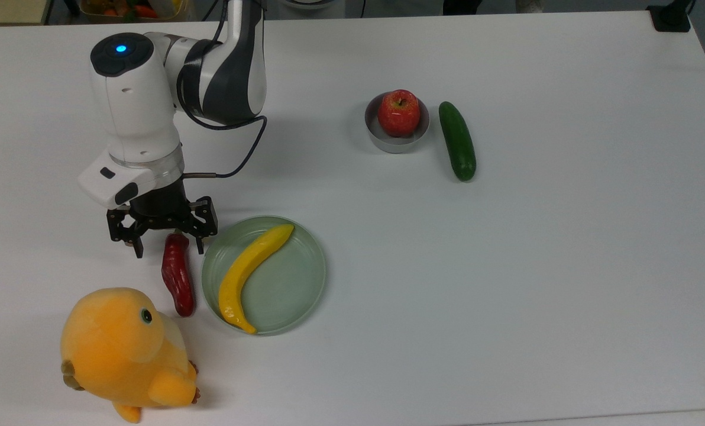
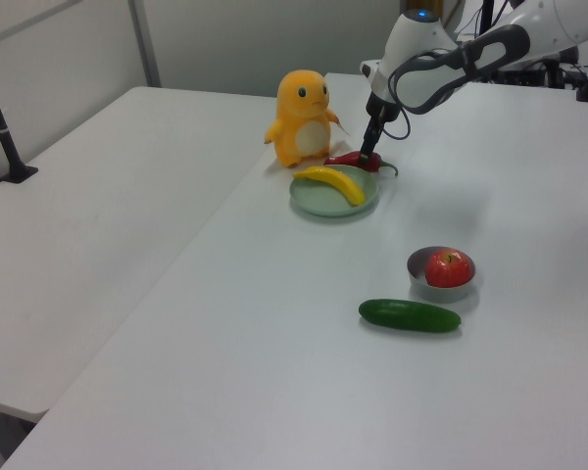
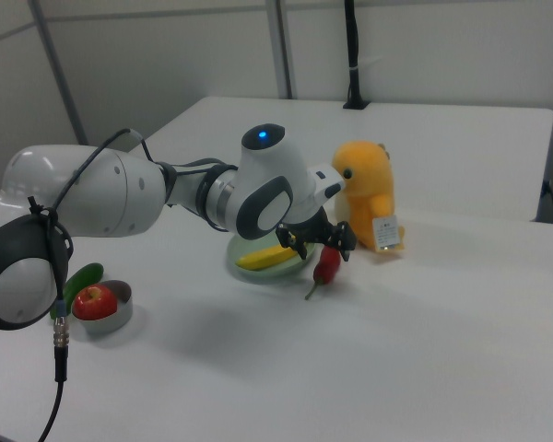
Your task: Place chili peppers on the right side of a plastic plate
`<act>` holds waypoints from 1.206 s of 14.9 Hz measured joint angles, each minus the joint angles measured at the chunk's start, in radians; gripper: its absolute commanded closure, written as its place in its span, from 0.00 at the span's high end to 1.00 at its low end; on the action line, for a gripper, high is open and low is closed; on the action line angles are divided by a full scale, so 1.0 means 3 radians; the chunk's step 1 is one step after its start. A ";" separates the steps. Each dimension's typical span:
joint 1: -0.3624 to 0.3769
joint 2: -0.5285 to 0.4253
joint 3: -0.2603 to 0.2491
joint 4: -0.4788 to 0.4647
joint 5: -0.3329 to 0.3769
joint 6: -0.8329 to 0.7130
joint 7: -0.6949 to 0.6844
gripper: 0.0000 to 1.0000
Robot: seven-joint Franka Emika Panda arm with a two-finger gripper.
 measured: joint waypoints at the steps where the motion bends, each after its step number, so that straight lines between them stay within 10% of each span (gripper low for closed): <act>1: -0.0001 -0.0011 0.0000 0.0022 0.0000 0.0001 0.0000 1.00; 6: -0.0002 -0.0289 0.0000 0.0028 0.0000 -0.0028 0.0002 1.00; 18: -0.0010 -0.1932 -0.0173 -0.0056 0.0003 -0.2539 0.1031 1.00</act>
